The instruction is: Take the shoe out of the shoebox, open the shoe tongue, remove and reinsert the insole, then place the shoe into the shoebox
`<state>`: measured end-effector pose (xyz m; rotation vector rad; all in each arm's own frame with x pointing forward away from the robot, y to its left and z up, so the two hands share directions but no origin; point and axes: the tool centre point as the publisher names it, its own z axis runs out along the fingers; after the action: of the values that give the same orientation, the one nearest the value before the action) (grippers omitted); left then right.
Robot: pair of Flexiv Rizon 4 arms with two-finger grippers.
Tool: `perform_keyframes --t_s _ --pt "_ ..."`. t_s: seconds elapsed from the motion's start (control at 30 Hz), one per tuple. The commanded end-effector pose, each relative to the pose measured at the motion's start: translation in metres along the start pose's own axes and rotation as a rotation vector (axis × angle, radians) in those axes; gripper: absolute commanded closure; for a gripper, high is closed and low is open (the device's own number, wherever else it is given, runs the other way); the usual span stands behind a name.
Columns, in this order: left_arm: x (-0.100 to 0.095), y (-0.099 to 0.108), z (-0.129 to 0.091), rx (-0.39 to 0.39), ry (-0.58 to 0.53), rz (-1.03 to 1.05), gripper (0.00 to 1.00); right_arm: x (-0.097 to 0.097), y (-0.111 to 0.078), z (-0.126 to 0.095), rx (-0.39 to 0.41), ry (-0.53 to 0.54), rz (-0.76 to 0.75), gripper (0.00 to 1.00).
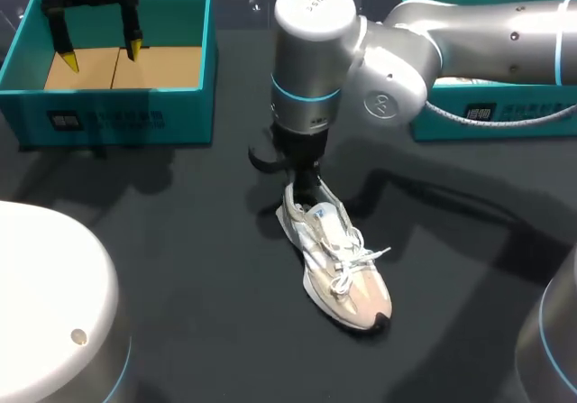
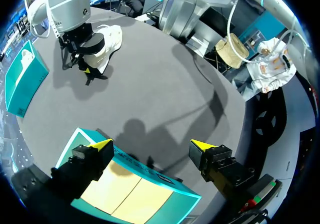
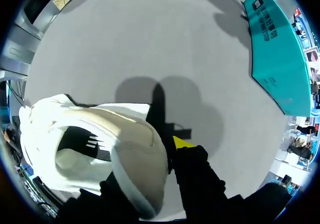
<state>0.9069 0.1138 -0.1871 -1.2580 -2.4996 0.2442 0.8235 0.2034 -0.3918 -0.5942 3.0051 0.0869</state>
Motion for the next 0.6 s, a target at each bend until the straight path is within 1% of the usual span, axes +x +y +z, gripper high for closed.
perform_keyframes --t_s 0.03,0.27,0.43,0.6 --pt "0.001 0.000 0.000 -0.002 0.000 0.000 0.00 0.004 0.002 -0.008 0.007 -0.023 0.001 1.00" --pt "0.001 0.000 0.000 -0.002 0.000 0.000 0.00 0.010 -0.003 -0.031 0.005 -0.084 0.035 1.00" --pt "0.001 0.000 0.000 -0.002 0.000 0.000 0.00 0.012 -0.013 -0.073 0.032 -0.125 0.071 1.00" --pt "0.001 0.000 0.000 -0.002 0.000 0.000 0.00 0.009 -0.027 -0.119 0.107 -0.135 0.096 1.00"
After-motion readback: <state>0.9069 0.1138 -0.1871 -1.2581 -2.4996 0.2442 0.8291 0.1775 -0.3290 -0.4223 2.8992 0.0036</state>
